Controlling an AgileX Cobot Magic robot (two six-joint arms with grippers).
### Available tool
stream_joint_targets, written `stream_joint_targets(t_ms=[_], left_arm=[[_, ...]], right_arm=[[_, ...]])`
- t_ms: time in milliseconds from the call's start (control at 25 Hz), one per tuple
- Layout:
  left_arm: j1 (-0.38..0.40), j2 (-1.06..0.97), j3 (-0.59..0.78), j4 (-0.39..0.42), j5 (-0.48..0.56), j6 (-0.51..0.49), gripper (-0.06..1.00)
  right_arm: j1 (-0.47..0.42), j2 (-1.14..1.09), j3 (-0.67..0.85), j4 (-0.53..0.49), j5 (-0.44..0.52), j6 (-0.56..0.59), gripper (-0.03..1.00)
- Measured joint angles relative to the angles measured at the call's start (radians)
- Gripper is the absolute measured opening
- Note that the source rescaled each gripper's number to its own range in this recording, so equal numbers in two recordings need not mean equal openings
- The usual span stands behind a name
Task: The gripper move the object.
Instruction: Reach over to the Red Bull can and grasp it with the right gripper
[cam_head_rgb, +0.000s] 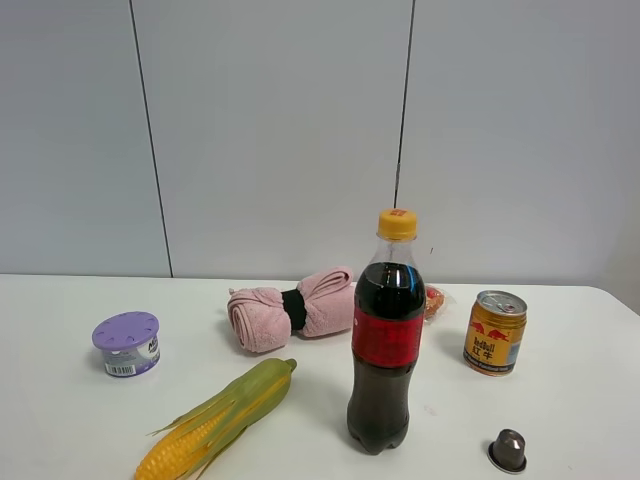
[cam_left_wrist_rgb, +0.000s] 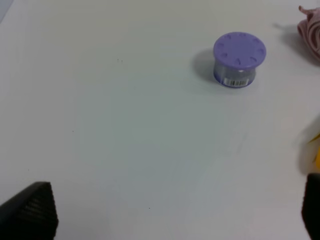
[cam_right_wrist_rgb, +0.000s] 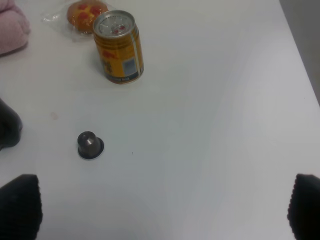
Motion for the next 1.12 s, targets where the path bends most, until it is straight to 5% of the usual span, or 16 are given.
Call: stream_joint_targets(t_ms=[1120], left_arm=[[0.0,0.0,0.0,0.0,0.0,0.0,1.0]], right_arm=[[0.0,0.0,0.0,-0.03,0.0,-0.015,1.0]])
